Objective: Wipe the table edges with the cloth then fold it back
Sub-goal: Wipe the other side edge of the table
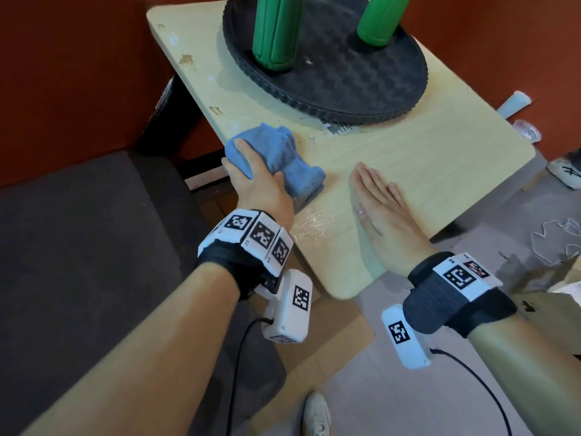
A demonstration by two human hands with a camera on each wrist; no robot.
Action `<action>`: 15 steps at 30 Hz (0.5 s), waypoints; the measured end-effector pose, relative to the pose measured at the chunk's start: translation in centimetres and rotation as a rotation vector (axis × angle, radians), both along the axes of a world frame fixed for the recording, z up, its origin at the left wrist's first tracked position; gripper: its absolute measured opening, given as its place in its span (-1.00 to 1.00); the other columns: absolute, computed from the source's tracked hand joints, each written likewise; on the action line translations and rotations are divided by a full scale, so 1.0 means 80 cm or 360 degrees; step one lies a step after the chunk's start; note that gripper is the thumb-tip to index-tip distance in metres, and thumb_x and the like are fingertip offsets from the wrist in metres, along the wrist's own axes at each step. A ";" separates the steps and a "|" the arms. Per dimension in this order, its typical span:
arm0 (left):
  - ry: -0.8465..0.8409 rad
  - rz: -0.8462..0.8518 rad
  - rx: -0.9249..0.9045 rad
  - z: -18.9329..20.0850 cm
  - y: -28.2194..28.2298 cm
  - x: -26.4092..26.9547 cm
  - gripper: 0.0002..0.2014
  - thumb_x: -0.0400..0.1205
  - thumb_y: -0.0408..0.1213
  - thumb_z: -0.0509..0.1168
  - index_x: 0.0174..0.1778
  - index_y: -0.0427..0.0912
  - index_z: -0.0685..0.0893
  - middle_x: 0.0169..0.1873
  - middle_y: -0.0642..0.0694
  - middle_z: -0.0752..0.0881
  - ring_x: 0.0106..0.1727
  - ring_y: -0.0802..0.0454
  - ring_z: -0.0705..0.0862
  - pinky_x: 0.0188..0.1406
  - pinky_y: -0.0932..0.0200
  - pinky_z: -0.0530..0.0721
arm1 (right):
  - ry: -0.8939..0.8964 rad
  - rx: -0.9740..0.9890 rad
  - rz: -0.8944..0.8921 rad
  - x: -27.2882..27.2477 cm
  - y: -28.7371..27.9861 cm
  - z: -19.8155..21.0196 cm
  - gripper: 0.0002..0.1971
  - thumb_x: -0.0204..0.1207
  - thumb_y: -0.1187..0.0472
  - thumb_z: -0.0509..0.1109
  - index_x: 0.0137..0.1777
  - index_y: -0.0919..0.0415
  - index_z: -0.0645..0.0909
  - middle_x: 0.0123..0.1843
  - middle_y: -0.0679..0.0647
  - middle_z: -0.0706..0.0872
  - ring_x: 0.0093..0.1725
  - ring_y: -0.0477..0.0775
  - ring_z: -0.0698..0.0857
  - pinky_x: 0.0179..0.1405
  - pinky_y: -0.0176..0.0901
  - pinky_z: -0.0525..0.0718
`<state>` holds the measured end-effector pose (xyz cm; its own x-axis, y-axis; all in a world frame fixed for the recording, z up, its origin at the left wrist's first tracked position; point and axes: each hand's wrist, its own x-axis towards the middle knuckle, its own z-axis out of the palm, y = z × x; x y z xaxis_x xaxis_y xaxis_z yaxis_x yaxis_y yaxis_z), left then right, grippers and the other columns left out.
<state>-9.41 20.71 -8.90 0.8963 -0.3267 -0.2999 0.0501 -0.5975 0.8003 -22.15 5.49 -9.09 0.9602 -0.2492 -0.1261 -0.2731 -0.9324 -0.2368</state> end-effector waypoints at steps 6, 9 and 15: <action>0.0006 0.0057 -0.0065 -0.001 0.000 0.010 -0.31 0.76 -0.23 -0.01 0.65 -0.06 -0.36 0.63 -0.29 -0.36 0.64 -0.25 0.13 0.32 0.08 0.44 | -0.0014 0.0021 -0.0019 0.000 0.004 0.002 -0.39 0.61 0.03 -0.24 0.67 0.12 -0.14 0.71 -0.08 -0.17 0.66 -0.20 -0.21 0.62 -0.22 -0.28; 0.0023 -0.0042 -0.0115 -0.007 0.006 0.004 -0.29 0.76 -0.21 -0.01 0.63 -0.03 -0.40 0.62 -0.24 -0.43 0.56 -0.29 0.31 0.20 0.16 0.47 | 0.0004 0.0041 -0.0027 -0.001 0.005 0.004 -0.39 0.61 0.03 -0.24 0.67 0.11 -0.15 0.71 -0.09 -0.19 0.66 -0.20 -0.22 0.62 -0.23 -0.28; -0.0022 -0.0007 -0.0089 -0.004 0.009 0.023 -0.31 0.75 -0.17 -0.03 0.64 -0.03 -0.38 0.63 -0.28 -0.37 0.55 -0.39 0.31 0.23 -0.06 0.58 | 0.0003 0.0057 -0.0087 0.005 0.009 0.009 -0.39 0.60 0.05 -0.23 0.67 0.11 -0.12 0.71 -0.11 -0.16 0.66 -0.21 -0.20 0.62 -0.21 -0.28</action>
